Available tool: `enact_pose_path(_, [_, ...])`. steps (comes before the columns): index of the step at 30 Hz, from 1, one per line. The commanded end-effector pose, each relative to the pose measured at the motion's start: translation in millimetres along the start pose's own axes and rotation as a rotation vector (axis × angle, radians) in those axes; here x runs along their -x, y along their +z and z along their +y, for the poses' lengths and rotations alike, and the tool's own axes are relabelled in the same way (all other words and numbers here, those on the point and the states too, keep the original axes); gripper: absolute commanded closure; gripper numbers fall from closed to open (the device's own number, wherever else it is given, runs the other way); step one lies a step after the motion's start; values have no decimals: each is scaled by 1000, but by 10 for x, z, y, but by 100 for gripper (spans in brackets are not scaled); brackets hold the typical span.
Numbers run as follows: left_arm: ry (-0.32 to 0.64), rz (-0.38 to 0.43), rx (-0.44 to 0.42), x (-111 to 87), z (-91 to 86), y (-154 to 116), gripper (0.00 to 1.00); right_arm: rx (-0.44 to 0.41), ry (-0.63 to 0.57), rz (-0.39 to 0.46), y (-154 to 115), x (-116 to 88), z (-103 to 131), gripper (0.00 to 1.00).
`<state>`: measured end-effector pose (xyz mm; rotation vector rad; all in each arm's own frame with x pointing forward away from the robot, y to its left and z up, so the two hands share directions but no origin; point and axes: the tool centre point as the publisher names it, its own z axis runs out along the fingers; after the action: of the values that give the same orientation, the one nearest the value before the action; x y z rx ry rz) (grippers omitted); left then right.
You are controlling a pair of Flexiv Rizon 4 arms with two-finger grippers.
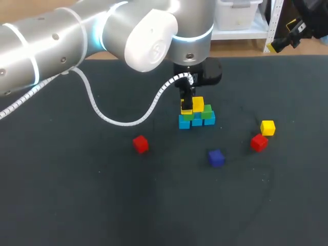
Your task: Place the blue cubes, place green cubes on the blue cubes, place the yellow cubes on the green cubes, then place the red cubes on the yellow cubes, and place purple cube on the red cubes.
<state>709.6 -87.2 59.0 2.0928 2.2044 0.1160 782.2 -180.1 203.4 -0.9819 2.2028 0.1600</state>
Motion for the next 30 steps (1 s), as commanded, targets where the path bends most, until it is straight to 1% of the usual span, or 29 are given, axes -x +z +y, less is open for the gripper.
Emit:
enact_pose_path(1, [-2,-1,-7,5,19,-2,41,-1,0,1,-5,0,3,0])
enact_pose_path(2, [-2,-1,-7,5,19,-2,35,-1,0,1,-5,0,3,0])
enact_pose_path(4, [-3,-2,-8,6,18,-3,29,-1,0,1,-5,0,3,0])
enact_pose_path(7, [-4,-3,-7,12,18,-6,30,-1,0,1,-5,0,3,0])
enact_pose_path(9, [-4,-3,-4,17,20,-6,33,-1,0,1,-5,0,3,0])
enact_pose_path(11, [-7,-3,-1,24,26,-3,43,-1,0,1,-5,0,3,0])
enact_pose_path(12, [-8,-3,0,25,27,-3,51,-1,0,1,-5,0,3,0])
enact_pose_path(17, [-14,-5,6,34,37,3,62,-1,0,1,-5,0,3,0])
enact_pose_path(30, [-17,-6,1,47,31,4,64,-1,0,1,-5,0,3,0])
